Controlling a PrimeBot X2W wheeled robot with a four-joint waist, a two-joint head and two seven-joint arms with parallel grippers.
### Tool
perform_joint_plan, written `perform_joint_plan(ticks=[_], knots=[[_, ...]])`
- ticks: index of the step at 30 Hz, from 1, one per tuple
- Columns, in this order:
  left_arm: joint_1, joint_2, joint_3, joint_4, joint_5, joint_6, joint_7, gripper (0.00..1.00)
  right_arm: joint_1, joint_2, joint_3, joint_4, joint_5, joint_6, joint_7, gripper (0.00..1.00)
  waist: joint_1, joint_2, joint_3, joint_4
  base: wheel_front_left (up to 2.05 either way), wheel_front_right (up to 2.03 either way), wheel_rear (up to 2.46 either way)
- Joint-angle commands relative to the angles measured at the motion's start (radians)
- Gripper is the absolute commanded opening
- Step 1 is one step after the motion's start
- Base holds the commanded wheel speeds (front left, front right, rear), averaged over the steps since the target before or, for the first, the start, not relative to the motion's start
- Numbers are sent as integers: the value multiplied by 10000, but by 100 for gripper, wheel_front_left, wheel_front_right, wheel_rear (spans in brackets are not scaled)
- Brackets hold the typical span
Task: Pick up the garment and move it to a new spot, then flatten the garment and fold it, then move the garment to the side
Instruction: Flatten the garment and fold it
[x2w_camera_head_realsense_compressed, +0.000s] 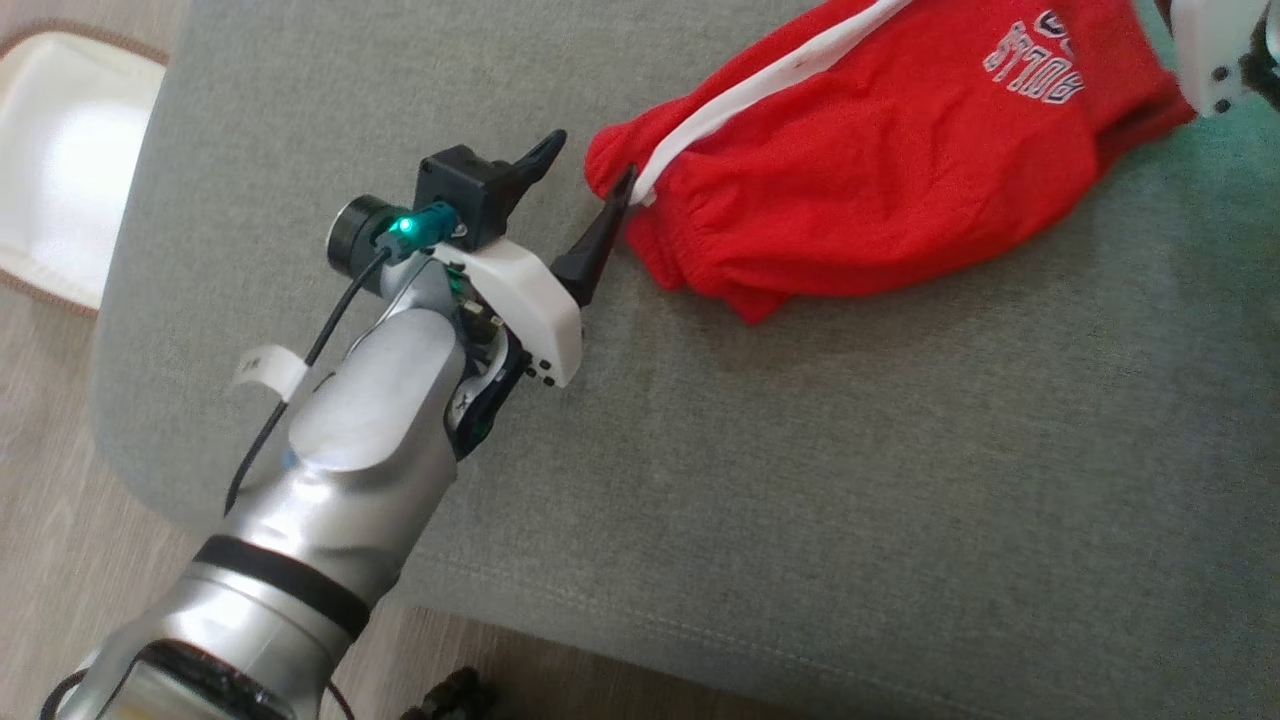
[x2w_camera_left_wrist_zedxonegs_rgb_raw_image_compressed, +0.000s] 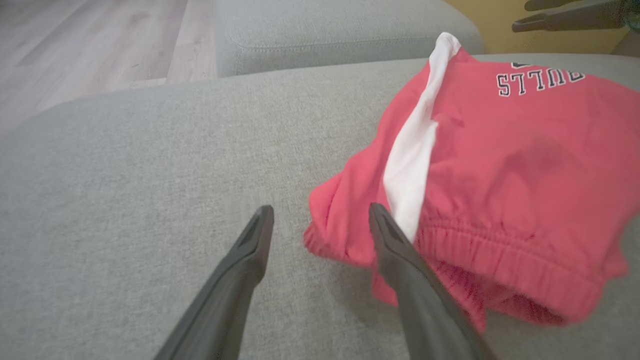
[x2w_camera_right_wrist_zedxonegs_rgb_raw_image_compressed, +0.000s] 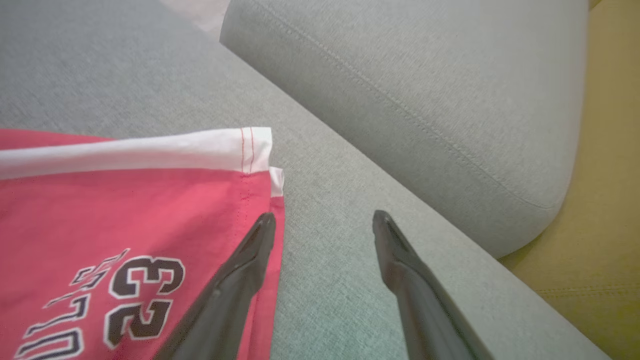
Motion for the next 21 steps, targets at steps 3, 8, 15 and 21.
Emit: perform_joint_plan(ticks=[3,8,15,21], knots=[[-357,479,434,-21,78,122,-159,100,81,289,35,-97,206,19,-728,100,0,0,-558,-430,0,0,0],[-185,723,617,24,24,279,-226,100,414,555,-335,106,561,19,-1917,100,0,0,-1157,-847,0,0,0],[371,1167,1188,-591,-180,795,-295,100,1317,1158,-889,338,813,19,-4118,100,0,0,-2224,-1581,0,0,0],[1242,1377,1936,-1730,-373,1523,-313,100,2268,1664,-1657,492,747,19,-5096,100,0,0,-3036,-2100,0,0,0]])
